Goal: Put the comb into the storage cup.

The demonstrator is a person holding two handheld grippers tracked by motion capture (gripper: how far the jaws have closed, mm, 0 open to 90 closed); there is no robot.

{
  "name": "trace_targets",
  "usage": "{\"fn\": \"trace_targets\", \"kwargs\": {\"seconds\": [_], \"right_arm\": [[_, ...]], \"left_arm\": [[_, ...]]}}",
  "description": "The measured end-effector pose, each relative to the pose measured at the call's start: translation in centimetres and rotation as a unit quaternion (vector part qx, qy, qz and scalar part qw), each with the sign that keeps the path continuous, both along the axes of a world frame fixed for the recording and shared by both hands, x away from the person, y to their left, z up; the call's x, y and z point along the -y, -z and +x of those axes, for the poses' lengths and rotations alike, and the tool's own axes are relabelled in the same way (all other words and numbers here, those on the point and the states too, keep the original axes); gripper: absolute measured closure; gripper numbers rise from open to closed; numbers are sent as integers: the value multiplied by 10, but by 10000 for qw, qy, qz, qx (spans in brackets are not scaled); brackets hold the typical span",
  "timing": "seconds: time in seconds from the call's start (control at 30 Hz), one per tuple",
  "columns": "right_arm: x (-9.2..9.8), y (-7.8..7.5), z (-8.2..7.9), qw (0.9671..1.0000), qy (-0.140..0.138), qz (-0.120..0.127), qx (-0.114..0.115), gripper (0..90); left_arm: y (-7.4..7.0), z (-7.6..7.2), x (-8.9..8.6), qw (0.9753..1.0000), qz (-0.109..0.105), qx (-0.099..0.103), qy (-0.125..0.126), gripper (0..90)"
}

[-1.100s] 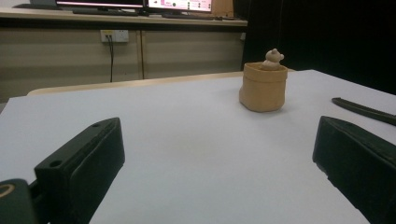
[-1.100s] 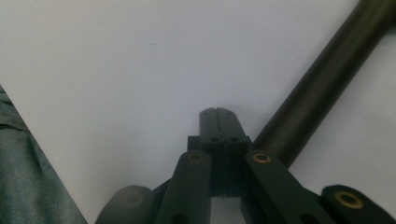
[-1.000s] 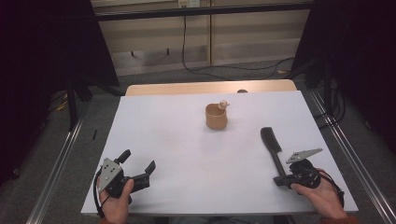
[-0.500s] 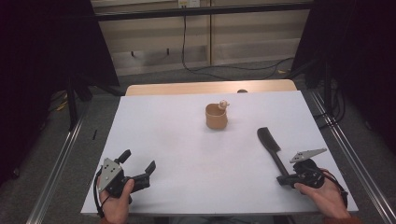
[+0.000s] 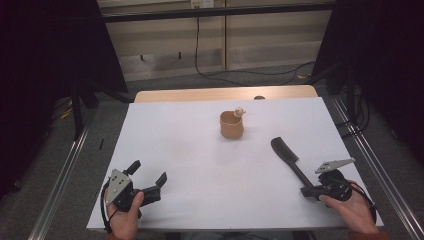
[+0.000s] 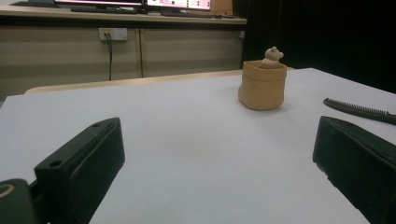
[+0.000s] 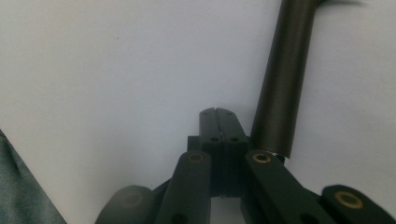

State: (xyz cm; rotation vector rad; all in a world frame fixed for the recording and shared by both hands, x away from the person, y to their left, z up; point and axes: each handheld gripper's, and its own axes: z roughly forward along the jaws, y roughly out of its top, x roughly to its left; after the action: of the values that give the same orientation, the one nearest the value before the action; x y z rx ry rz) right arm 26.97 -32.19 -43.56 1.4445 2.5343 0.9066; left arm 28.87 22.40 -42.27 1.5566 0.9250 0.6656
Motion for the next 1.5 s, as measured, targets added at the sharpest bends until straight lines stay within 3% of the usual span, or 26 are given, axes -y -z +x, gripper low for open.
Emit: {"fn": "trace_targets", "kwargs": {"seconds": [0.23,0.3,0.37,0.63,0.77,0.93,1.03,1.1,1.17,1.2,1.27,1.33,1.43,1.5], "right_arm": [[-2,-5,-1,9990,-104,363,254,900],[-1,-8,-2,9974,-149,512,481,893],[-1,-10,-2,9971,-139,536,529,891],[2,-22,-6,9888,-40,861,1221,830],[4,-27,-6,9852,25,974,1408,700],[1,-31,-4,9860,-16,1008,1327,391],[-2,-32,-3,9875,14,807,1356,157],[-2,-33,0,9894,122,756,1237,128],[-3,-33,3,9906,246,619,1191,30],[-3,-34,4,9905,272,617,1199,17],[-2,-35,7,9897,409,620,1224,81],[-1,-37,11,9887,497,527,1315,50],[1,-37,15,9901,506,534,1191,107],[2,-35,18,9893,578,492,1250,92]], "left_arm": [[0,0,0,10000,6,7,10,22],[0,0,0,10000,-5,1,2,22],[0,0,0,10000,-7,3,5,22],[0,0,0,10000,-4,0,4,22],[0,0,0,10000,5,1,12,22],[0,0,0,10000,-7,13,21,22],[0,1,0,10000,-9,11,30,22],[0,1,1,10000,-18,2,26,22],[0,1,1,10000,-20,-3,29,22],[0,1,1,10000,-21,0,28,22],[0,1,1,10000,-27,-7,30,22],[0,1,1,10000,-28,-14,30,22],[0,1,1,10000,1,-23,39,22],[0,1,1,10000,14,-30,38,22]]}}
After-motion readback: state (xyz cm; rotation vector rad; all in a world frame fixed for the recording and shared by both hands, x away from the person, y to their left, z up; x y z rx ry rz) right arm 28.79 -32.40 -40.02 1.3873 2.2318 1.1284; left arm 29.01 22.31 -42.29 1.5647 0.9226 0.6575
